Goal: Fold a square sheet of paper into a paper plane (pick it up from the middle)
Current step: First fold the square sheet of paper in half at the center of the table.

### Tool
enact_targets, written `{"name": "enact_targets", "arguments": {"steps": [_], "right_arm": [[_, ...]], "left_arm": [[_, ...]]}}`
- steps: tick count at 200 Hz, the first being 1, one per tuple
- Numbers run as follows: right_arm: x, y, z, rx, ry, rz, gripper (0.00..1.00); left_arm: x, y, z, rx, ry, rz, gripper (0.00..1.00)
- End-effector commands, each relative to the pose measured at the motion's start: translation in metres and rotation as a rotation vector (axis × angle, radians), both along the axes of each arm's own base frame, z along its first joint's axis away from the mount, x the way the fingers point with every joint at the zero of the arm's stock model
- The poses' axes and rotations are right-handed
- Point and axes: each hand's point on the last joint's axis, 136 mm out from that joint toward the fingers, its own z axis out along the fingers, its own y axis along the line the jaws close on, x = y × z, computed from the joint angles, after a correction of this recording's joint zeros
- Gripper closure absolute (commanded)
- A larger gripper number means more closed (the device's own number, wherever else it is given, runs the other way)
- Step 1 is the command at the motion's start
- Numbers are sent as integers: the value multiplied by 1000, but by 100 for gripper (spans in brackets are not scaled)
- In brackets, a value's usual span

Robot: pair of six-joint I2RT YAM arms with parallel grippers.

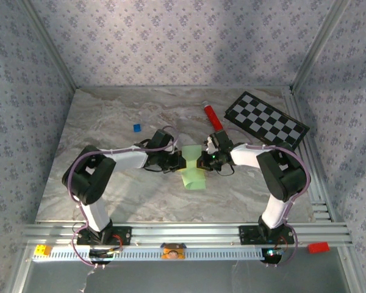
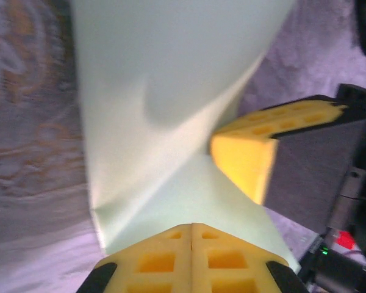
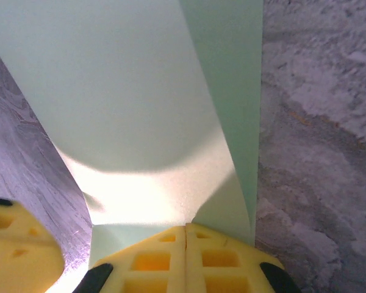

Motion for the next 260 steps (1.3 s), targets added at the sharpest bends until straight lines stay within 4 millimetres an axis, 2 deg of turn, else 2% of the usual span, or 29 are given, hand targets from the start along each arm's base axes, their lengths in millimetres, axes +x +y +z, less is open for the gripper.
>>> {"name": "enact_targets", "arguments": {"steps": [1,37,64,91,104,121,154,177,221,260], "right_arm": [[-29,-30,-36,-155,119,-30,100],[-31,-30,-37,-157,122,-31,100],[-31,-31,-37,-156,122,-31,100],[-32,-31,-39,-158,123,-32,100],[-32,-31,-39,-157,123,-32,100],[-32,-31,-39,-158,122,-32,100],[-31,-31,-38,-156,118,-31,100],[-30,-30,-38,-155,116,-31,100],[-31,-30,-39,-155,121,-30,100],[-33,-32,-41,-164,124,-32,100]], "left_arm": [[-8,-15,15,-82,39,-15,100],[-21,-8,-16,-29,98,-7,100],[-30,7,-42,44,120,-4,100],[-37,20,-55,99,126,0,100],[-38,23,-54,109,114,-3,100],[-34,20,-41,88,84,-2,100],[-25,3,-4,0,33,-10,100],[-27,-9,7,-54,25,-24,100],[-39,-8,-15,-46,90,-34,100],[-55,10,-47,51,147,-41,100]]}}
